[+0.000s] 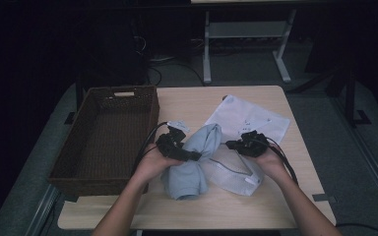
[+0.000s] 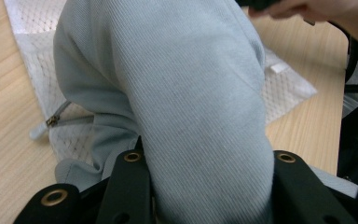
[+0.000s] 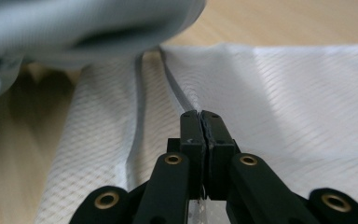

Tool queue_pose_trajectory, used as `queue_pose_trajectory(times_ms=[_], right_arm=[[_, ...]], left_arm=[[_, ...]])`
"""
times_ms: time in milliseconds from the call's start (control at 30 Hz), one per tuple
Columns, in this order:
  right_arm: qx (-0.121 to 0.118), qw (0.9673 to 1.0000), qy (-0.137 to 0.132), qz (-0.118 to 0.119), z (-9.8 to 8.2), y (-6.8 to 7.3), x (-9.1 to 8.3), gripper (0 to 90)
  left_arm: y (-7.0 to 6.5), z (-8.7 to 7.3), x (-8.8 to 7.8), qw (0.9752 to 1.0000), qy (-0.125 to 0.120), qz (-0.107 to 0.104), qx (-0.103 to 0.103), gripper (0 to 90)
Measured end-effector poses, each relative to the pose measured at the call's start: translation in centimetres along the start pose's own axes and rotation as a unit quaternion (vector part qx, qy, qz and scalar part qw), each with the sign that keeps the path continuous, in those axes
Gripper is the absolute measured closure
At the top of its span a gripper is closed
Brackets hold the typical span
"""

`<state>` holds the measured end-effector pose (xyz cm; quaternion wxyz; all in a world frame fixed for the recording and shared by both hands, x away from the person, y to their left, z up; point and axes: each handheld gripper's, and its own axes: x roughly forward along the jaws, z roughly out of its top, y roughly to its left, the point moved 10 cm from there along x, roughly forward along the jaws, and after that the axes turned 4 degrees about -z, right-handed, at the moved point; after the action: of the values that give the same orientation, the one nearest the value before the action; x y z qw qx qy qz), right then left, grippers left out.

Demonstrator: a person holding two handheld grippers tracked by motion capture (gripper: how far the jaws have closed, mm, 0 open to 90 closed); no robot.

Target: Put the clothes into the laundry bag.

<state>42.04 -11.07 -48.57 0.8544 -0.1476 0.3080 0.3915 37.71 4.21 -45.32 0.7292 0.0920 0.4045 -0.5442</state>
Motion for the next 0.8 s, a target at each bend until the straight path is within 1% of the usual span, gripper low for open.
queue_pose_trajectory(times_ms=[67,100,167,233,333,467,567,800], right_arm=[[0.004,0.9999,-0.012,-0.003,0.8,-0.3,-0.4,87.6],[0.011,0.9998,-0.016,0.000,1.1,-0.4,-0.5,87.6],[0.010,0.9997,-0.020,-0.005,1.8,-0.6,-0.8,87.6],[0.013,0.9994,-0.031,-0.004,2.5,-0.8,-1.0,87.6],[0.014,0.9993,-0.035,-0.006,3.2,-1.1,-1.4,87.6],[0.023,0.9988,-0.042,-0.007,3.4,-1.5,-1.7,87.6],[0.023,0.9988,-0.043,-0.007,3.4,-1.6,-1.8,87.6],[0.028,0.9987,-0.042,-0.008,3.3,-1.8,-1.9,87.7]], left_arm=[[0.0,0.0,0.0,1.0000,0.001,0.000,0.001,64.0],[-0.1,0.0,0.0,1.0000,0.001,-0.001,0.002,64.0],[-0.2,0.1,-0.1,1.0000,-0.001,-0.003,0.001,64.0],[-0.2,0.1,-0.1,1.0000,-0.003,-0.006,0.001,64.0],[-0.5,0.2,-0.2,0.9999,-0.007,-0.013,0.002,64.0],[-1.1,0.4,0.0,0.9998,-0.004,-0.018,0.009,64.1],[-1.6,0.4,0.4,0.9996,0.000,-0.024,0.014,64.1],[-2.9,0.3,2.0,0.9983,0.026,-0.038,0.036,64.1]])
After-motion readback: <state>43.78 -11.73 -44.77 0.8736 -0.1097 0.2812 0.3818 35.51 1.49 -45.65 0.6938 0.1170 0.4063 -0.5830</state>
